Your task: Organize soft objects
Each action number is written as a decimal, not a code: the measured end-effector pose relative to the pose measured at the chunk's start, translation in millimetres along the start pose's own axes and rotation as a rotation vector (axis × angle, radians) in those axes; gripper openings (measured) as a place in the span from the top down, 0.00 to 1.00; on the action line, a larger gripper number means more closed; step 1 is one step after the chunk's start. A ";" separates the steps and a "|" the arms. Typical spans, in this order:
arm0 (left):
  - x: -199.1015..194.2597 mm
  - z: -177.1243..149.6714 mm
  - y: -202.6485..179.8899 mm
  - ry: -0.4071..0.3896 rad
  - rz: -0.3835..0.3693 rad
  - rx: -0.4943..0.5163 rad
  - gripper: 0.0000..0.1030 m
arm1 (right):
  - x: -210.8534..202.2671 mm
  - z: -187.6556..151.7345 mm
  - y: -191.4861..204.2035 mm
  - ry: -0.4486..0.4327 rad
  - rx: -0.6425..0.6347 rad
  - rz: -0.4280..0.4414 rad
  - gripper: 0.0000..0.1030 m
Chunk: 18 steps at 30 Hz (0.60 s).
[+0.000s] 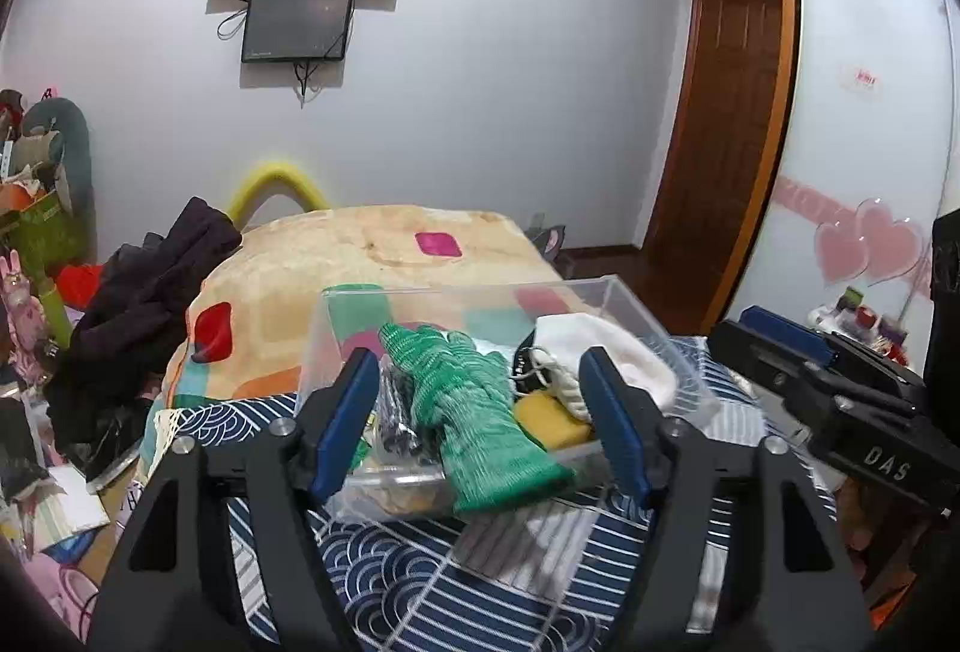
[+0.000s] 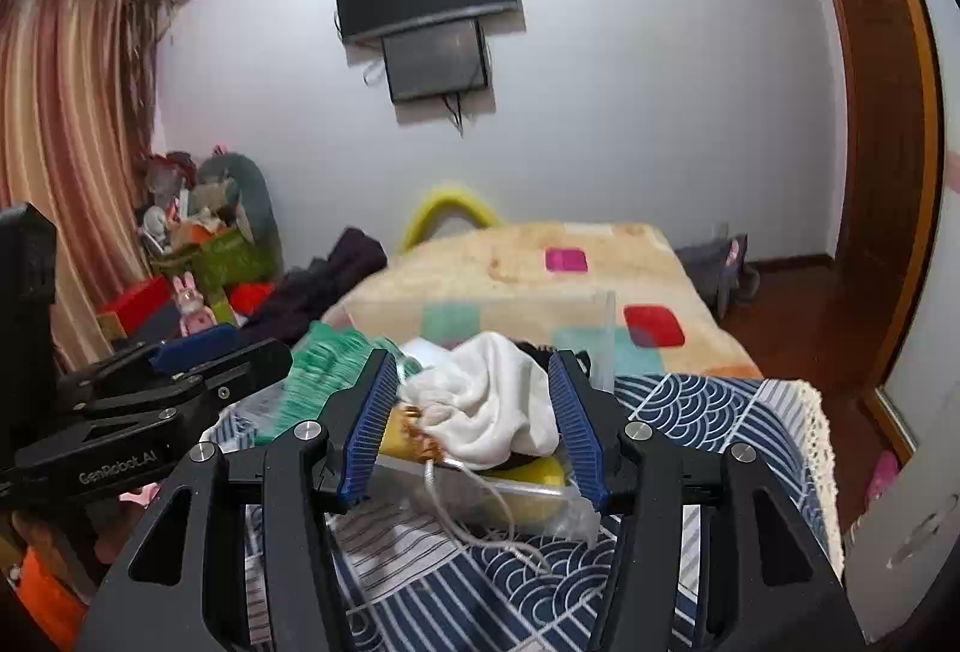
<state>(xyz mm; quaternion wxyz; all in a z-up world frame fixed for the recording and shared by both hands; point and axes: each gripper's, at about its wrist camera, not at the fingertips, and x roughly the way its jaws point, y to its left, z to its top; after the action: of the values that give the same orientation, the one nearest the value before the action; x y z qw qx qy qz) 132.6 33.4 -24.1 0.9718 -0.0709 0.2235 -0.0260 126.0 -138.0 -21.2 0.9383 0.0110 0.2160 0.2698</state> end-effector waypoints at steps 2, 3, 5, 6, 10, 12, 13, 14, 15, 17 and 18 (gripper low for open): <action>-12.8 -1.8 -0.3 -0.016 -0.007 -0.004 0.32 | -15.5 1.2 3.5 -0.035 -0.009 0.008 0.51; -19.1 -2.6 -1.0 -0.025 -0.005 -0.003 0.31 | -19.8 1.7 5.0 -0.047 -0.011 0.017 0.51; -32.7 -3.2 -4.3 -0.047 -0.006 -0.001 0.31 | -31.6 2.1 8.9 -0.077 -0.015 0.043 0.46; -39.8 -3.5 -5.9 -0.061 -0.007 0.003 0.31 | -37.5 2.2 11.6 -0.093 -0.020 0.047 0.45; -68.9 -2.4 -16.7 -0.125 -0.018 0.019 0.23 | -57.1 1.0 22.7 -0.154 -0.051 0.040 0.40; -81.4 -1.6 -21.8 -0.157 -0.014 0.028 0.22 | -64.1 0.1 26.1 -0.180 -0.054 0.033 0.34; -87.3 -1.5 -24.5 -0.170 -0.013 0.031 0.20 | -68.1 -0.1 27.8 -0.195 -0.054 0.030 0.32; -91.2 -1.0 -26.4 -0.177 -0.014 0.033 0.18 | -71.2 -0.2 29.4 -0.205 -0.054 0.029 0.30; -95.3 -1.4 -28.5 -0.183 -0.015 0.034 0.18 | -72.9 -0.1 30.7 -0.211 -0.056 0.025 0.29; -101.5 -2.7 -31.7 -0.194 -0.012 0.038 0.14 | -74.6 -1.1 33.3 -0.225 -0.059 0.011 0.22; -105.0 -4.0 -33.4 -0.202 -0.007 0.043 0.13 | -75.2 -1.6 34.1 -0.232 -0.061 0.003 0.20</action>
<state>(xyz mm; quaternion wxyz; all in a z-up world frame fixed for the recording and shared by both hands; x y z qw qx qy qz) 35.9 8.5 22.6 0.9906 -0.0531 0.1235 -0.0270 51.0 -147.5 12.1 0.9565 0.0141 0.0976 0.2747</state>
